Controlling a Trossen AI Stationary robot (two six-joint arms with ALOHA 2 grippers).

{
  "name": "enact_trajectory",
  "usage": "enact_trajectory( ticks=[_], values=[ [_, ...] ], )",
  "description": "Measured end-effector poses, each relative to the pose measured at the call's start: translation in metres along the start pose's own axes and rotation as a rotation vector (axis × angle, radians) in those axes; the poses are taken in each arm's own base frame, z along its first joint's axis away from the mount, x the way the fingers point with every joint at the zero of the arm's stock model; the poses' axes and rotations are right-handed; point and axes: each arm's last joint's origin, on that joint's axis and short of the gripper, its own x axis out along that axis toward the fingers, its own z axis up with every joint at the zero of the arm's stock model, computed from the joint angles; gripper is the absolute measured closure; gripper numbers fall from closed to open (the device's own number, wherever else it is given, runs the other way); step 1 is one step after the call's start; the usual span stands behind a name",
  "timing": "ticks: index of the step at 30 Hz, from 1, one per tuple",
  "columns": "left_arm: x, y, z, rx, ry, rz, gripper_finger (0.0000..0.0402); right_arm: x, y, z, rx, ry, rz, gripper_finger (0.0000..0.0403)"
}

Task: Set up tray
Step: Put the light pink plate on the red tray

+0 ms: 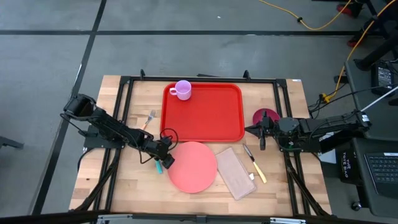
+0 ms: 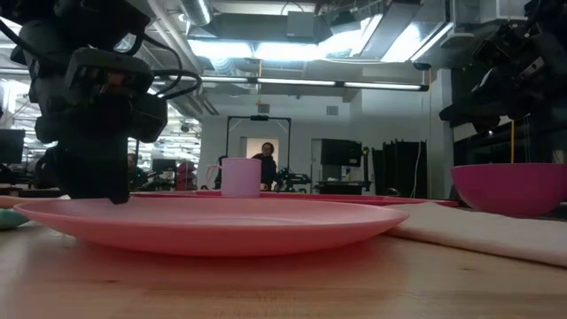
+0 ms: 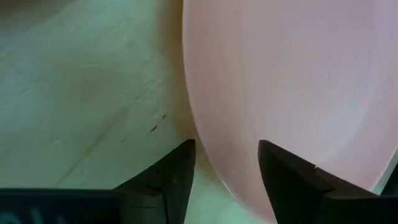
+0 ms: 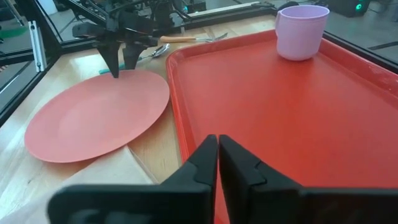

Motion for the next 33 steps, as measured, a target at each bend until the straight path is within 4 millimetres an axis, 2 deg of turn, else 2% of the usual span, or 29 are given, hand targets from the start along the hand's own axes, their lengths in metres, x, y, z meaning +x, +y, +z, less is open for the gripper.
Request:
enact_trajectory(
  ticks=[6, 10, 15, 20, 25, 33],
  values=[
    [0.000, 0.001, 0.000, 0.010, -0.012, 0.019, 0.0250, 0.000, 0.000, 0.000, -0.001, 0.003, 0.000, 0.0397],
    [0.000, 0.002, 0.000, 0.052, -0.011, 0.027, 0.0275, 0.000, 0.000, -0.001, -0.001, 0.010, -0.002, 0.0386],
    [0.000, 0.003, -0.001, 0.051, -0.012, 0.034, 0.0324, 0.000, -0.001, -0.003, 0.026, 0.030, -0.007, 0.0378],
    [0.001, 0.001, -0.001, 0.038, 0.019, 0.002, 0.0388, 0.000, -0.001, -0.005, 0.039, 0.046, -0.012, 0.0391],
    [0.000, 0.000, -0.001, 0.032, 0.029, -0.013, 0.0397, 0.000, -0.001, -0.005, 0.039, 0.046, -0.012, 0.0397],
    [-0.010, -0.006, 0.002, 0.041, -0.045, -0.059, 0.0399, 0.000, -0.001, -0.005, 0.040, 0.046, -0.012, 0.0381]
  ],
)
